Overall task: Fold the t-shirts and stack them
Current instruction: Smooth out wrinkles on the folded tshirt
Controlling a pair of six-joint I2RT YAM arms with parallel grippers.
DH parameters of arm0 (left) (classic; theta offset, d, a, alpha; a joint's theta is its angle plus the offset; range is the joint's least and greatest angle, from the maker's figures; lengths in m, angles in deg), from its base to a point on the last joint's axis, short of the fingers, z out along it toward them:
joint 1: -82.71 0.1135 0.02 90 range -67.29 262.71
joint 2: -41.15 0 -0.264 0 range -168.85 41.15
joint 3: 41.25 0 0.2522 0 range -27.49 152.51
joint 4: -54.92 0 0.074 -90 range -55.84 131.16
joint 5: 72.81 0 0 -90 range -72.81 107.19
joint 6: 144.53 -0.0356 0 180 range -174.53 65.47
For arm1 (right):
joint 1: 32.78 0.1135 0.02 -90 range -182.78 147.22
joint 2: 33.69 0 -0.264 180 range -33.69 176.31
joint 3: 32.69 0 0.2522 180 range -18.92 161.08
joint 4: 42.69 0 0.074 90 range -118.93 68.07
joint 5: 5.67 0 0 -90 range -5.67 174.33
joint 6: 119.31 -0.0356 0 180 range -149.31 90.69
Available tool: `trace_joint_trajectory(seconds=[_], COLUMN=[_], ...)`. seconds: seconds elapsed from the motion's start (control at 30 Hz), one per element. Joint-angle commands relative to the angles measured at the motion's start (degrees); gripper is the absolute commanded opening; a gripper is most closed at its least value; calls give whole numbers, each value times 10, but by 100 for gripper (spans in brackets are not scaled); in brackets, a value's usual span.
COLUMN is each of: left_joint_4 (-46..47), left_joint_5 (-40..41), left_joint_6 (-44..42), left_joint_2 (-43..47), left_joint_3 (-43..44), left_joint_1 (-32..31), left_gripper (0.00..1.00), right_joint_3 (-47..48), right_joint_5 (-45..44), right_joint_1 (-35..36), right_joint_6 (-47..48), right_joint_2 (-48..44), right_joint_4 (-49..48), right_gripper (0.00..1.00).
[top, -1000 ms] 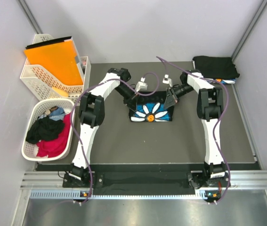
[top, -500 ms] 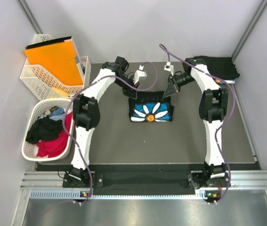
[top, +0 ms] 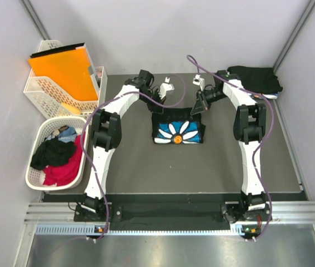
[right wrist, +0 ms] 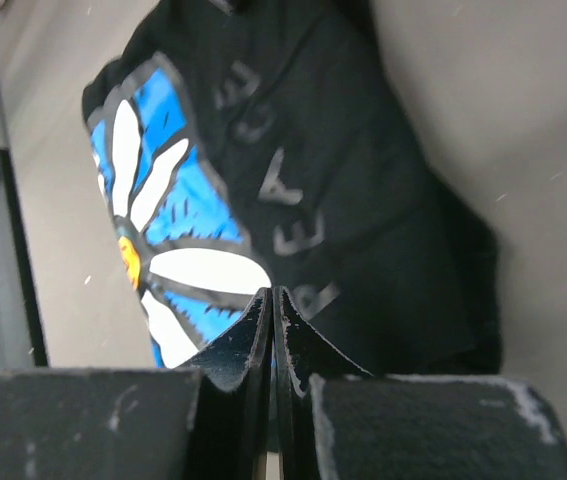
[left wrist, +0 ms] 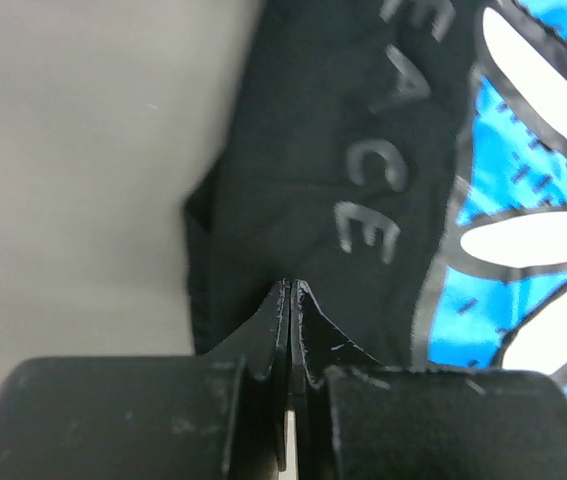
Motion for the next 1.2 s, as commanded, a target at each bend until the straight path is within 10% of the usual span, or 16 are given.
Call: trace_joint_trajectory(seconds=[0.0, 0.57, 1.17], left_joint_4=[63, 45, 163], left_joint_5=[-3, 68, 221], left_joint_6=[32, -4, 91], left_joint_2=[35, 18, 87], left_joint_3=[11, -27, -68], left_joint_1=[10, 22, 25], left_gripper=[0, 0, 0], right_joint_3=[10, 7, -14], right_joint_5=[9, -104, -163], right_joint_1=[2, -10, -19], right_joint_6=[-41, -193, -118], right_joint_2=[-11, 19, -73], right_joint_4=[-80, -200, -194], right_gripper=[0, 0, 0])
